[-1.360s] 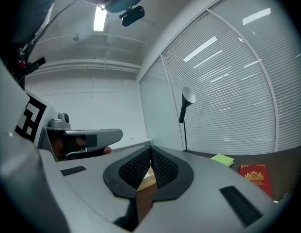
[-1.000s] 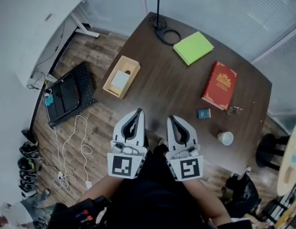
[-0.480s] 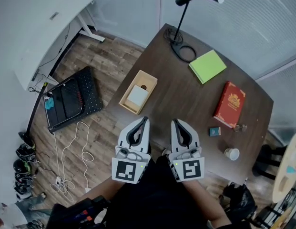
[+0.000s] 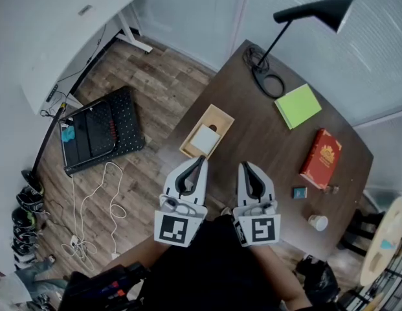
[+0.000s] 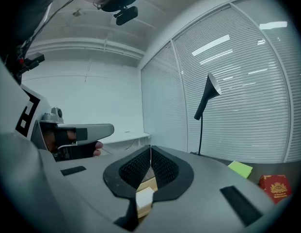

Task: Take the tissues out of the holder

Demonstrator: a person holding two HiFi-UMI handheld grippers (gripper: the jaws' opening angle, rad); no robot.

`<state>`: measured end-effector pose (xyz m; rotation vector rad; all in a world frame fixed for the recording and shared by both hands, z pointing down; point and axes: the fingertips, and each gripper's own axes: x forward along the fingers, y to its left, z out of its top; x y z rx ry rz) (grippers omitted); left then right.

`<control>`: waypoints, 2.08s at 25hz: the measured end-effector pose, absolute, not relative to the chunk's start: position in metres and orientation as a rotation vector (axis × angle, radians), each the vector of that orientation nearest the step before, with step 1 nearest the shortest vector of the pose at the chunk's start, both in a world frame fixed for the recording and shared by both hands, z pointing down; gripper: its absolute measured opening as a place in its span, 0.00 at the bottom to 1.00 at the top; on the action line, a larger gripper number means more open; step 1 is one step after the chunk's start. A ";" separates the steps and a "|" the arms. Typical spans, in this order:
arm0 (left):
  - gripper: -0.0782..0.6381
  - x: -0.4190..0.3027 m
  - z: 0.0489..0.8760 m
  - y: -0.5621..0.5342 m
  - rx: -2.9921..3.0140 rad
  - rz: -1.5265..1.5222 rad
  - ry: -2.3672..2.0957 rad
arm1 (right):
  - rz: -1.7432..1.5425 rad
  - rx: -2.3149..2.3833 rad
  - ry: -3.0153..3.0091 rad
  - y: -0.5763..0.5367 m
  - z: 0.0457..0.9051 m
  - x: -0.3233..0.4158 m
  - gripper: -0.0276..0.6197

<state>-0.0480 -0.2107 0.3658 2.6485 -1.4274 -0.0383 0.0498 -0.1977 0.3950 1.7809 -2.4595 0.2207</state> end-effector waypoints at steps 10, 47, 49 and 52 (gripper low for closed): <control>0.11 -0.091 0.374 -0.244 2.614 -0.065 -1.416 | 0.166 1.776 -2.431 -0.228 0.393 0.020 0.06; 0.11 -0.133 0.399 -0.325 2.575 -0.072 -1.428 | 0.576 0.899 -2.115 -0.299 0.616 -0.034 0.58; 0.11 -0.132 0.400 -0.327 2.573 -0.067 -1.423 | 0.603 0.848 -2.092 -0.298 0.625 -0.036 0.59; 0.11 -0.134 0.401 -0.331 2.564 -0.059 -1.422 | 0.607 0.769 -2.038 -0.296 0.640 -0.037 0.64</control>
